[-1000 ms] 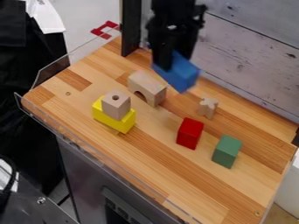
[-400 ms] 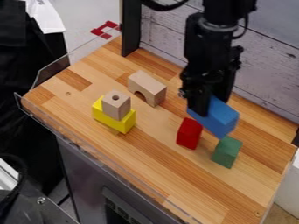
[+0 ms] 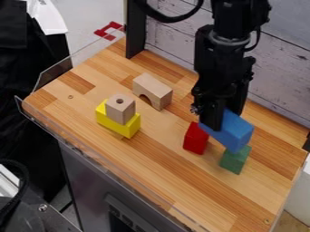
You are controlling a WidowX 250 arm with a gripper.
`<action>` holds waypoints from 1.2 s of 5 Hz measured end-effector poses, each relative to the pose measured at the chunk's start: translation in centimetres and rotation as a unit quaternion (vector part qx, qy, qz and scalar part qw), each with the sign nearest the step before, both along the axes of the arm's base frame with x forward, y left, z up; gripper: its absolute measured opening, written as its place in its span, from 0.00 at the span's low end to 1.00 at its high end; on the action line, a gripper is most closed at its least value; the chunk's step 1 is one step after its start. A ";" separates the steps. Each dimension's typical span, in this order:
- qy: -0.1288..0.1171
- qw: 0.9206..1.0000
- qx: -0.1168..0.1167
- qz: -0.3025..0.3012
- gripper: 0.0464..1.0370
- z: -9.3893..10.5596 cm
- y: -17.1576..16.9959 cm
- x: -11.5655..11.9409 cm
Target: Take blue rectangle and put on top of red and green cube
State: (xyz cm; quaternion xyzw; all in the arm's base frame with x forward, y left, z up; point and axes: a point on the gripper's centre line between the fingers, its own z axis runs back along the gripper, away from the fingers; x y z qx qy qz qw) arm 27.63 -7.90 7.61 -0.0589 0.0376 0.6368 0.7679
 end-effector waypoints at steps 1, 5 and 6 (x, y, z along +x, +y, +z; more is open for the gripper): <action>-0.004 1.000 -0.002 0.003 0.49 -0.1 0.0 0.1; 0.013 0.999 0.003 0.029 0.49 -1.8 0.0 0.2; 0.019 0.999 0.005 0.030 0.49 -2.4 0.0 0.1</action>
